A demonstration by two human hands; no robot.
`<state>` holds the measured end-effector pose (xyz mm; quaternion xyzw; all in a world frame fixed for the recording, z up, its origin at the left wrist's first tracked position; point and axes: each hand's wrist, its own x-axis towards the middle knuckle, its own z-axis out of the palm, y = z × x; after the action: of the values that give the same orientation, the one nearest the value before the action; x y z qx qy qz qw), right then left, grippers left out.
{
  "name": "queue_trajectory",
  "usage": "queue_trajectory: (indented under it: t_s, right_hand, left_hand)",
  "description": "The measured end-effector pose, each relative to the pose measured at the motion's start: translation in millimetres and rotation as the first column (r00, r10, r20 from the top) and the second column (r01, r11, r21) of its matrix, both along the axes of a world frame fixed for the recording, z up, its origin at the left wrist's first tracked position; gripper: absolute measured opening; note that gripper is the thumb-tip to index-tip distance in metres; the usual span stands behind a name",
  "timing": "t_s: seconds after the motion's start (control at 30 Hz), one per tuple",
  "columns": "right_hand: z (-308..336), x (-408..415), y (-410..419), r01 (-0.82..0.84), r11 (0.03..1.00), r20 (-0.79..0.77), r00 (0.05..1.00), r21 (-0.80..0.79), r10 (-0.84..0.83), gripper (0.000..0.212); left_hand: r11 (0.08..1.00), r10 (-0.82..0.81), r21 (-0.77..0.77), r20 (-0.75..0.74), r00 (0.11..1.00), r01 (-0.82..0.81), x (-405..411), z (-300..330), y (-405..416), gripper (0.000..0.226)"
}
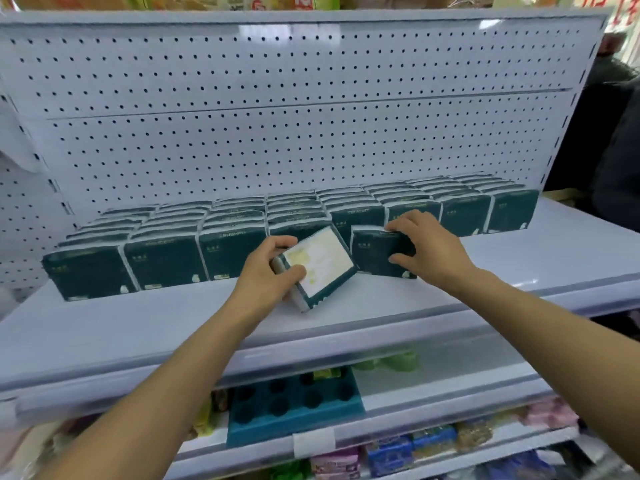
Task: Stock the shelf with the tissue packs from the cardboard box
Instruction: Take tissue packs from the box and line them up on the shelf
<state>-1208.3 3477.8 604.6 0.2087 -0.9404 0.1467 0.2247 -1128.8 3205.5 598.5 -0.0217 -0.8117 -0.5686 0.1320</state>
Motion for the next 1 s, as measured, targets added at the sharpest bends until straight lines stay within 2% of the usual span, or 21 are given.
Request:
queue_trajectory:
  t_s: [0.2,0.5,0.6,0.73,0.8,0.87,0.93,1.0]
  right_hand:
    - [-10.9,-34.9,-10.8,-0.034,0.999,-0.057,0.998,-0.041,0.031,0.052]
    - [-9.1,-64.5,-22.0,-0.098,0.994,-0.085,0.991,0.047,0.102,0.051]
    - [-8.4,-68.8,-22.8,-0.112,0.989,-0.143,0.982,0.096,0.125,0.051]
    - [-9.2,-68.4,-20.9,-0.096,0.984,-0.271,0.953,0.153,0.135,0.071]
    - [-8.6,-61.9,-16.8,-0.230,0.961,-0.332,0.904,0.152,0.268,0.083]
    - [-8.8,-51.1,-12.3,-0.419,0.880,-0.333,0.816,0.222,0.473,0.086]
    - [-11.3,-39.1,-9.6,-0.543,0.806,-0.298,0.749,0.235,0.591,0.076]
    - [-13.0,-27.5,-8.1,-0.604,0.796,-0.266,0.764,0.025,0.588,0.052]
  left_hand:
    - [0.999,-0.015,0.038,0.043,0.999,0.014,-5.2,-1.1,-8.2,0.032]
    - [0.993,0.003,0.113,0.106,0.994,-0.015,-9.1,1.3,-3.0,0.034]
    - [0.987,0.026,0.156,0.119,0.993,-0.044,-8.5,0.7,1.2,0.038]
    - [0.975,0.024,0.216,0.118,0.993,-0.049,-6.3,1.7,8.6,0.033]
    - [0.964,0.016,0.260,0.110,0.994,-0.044,-7.4,4.8,13.7,0.030]
    - [0.934,0.002,0.354,0.116,0.993,-0.044,-10.7,8.5,20.1,0.028]
    - [0.889,-0.031,0.457,0.135,0.990,-0.034,-14.0,13.1,28.1,0.027]
    - [0.866,-0.070,0.500,0.163,0.984,-0.021,-15.8,17.8,37.3,0.023]
